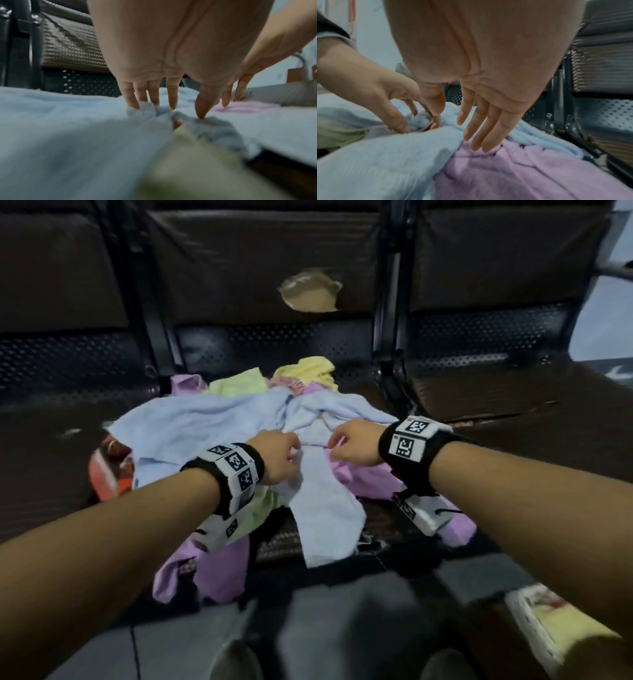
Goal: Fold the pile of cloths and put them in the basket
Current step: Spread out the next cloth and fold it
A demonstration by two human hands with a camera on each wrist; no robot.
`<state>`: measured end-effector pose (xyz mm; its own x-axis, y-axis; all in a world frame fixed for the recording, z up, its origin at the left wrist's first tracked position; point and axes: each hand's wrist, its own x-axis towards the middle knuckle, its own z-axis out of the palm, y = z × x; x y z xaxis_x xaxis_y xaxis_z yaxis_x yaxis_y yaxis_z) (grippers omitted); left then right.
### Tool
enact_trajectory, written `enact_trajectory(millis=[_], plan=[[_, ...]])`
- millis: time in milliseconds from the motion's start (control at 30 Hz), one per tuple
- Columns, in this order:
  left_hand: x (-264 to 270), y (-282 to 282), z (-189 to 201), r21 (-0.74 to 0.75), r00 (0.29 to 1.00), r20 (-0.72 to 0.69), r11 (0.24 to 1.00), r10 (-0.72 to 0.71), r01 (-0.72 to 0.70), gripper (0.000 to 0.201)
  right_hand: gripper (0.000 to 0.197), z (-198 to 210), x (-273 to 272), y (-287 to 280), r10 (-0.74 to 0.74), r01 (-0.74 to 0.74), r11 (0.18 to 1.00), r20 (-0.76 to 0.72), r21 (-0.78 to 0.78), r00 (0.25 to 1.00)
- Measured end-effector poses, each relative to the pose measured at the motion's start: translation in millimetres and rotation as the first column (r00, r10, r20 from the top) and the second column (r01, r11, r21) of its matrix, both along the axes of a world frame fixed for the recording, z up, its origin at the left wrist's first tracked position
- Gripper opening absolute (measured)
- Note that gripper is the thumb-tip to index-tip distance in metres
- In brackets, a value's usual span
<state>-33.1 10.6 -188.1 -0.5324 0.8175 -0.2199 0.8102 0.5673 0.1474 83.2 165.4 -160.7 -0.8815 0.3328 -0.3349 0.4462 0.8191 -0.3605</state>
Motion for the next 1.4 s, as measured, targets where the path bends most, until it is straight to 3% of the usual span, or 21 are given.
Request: enact_trajectory(millis=[100,167,233,333,433,567,600,700,767,800,900,1033,1167,1333,1400], plan=[[-17.1,-13.1,-16.4,-0.089,0.992,-0.12,0.994,0.045,-0.056,0.06,0.041,-27.3,-21.6,-11.8,0.013,-0.015,1.0,0.074,0.024,0.997],[-23.2,-15.6,-18.3,-0.021,0.975,-0.134,0.983,0.179,-0.183,0.07,0.046,-41.6,-27.1,-15.2,0.01,-0.015,0.999,0.09,0.049,0.996],[-28.6,-16.3,-15.2,0.038,0.946,-0.081,0.95,0.313,-0.31,0.062,0.04,-46.4,-29.8,-14.1,-0.003,-0.002,0.997,0.068,0.072,0.998],[-36.4,-17.5,-9.0,0.093,0.924,0.002,0.92,0.381,-0.38,0.03,0.022,-39.1,-36.3,-9.1,-0.049,0.049,0.997,-0.004,0.065,0.999],[-38.5,-15.8,-4.2,0.213,0.926,0.125,0.902,0.356,-0.376,0.035,0.018,-33.1,-42.5,-13.8,-0.076,0.083,0.995,-0.12,0.048,0.99],[-24.7,-8.3,7.6,0.418,0.911,0.352,0.834,0.217,-0.36,0.033,0.07,-28.8,-48.5,-26.7,-0.005,-0.033,0.993,-0.324,-0.11,0.946],[-19.2,-6.4,12.1,0.459,0.896,0.418,0.817,0.149,-0.35,0.033,0.074,-26.3,-50.3,-29.4,0.032,-0.076,0.99,-0.338,-0.119,0.94],[-6.7,-2.6,27.2,0.52,0.805,0.593,0.765,-0.003,-0.38,0.027,0.046,-19.0,-50.6,-32.4,0.158,-0.18,0.983,-0.344,-0.033,0.925],[-6.2,-0.9,34.3,0.523,0.755,0.656,0.733,-0.019,-0.435,0.032,0.038,-13.5,-43.8,-29.2,0.092,-0.161,0.974,-0.369,-0.16,0.925],[-6.9,-0.4,37.2,0.53,0.761,0.649,0.726,-0.015,-0.438,0.033,0.032,-11.3,-39.9,-25.8,0.057,-0.143,0.967,-0.371,-0.21,0.927],[-10.1,0.6,42.2,0.532,0.884,0.464,0.782,0.053,-0.325,0.031,0.013,-5.2,-29.9,-12.6,-0.044,-0.058,0.965,-0.378,-0.255,0.925],[-16.0,1.6,40.8,0.47,0.959,0.268,0.857,0.089,-0.211,0.025,0.025,10.9,-12.9,8.3,-0.303,0.109,0.92,-0.503,-0.378,0.809],[-10.3,8.9,40.7,0.427,0.977,0.189,0.887,0.104,-0.177,0.024,0.017,26.7,11.2,38.0,-0.45,0.253,0.889,-0.619,-0.383,0.644],[21.0,48.0,55.4,0.616,0.915,0.403,0.737,0.009,-0.279,0.039,0.03,32.8,41.2,64.3,-0.509,0.364,0.859,-0.687,-0.361,0.519],[36.5,62.8,63.7,0.665,0.908,0.419,0.69,-0.029,-0.285,0.04,0.029,36.3,51.5,70.5,-0.518,0.374,0.852,-0.699,-0.367,0.493]])
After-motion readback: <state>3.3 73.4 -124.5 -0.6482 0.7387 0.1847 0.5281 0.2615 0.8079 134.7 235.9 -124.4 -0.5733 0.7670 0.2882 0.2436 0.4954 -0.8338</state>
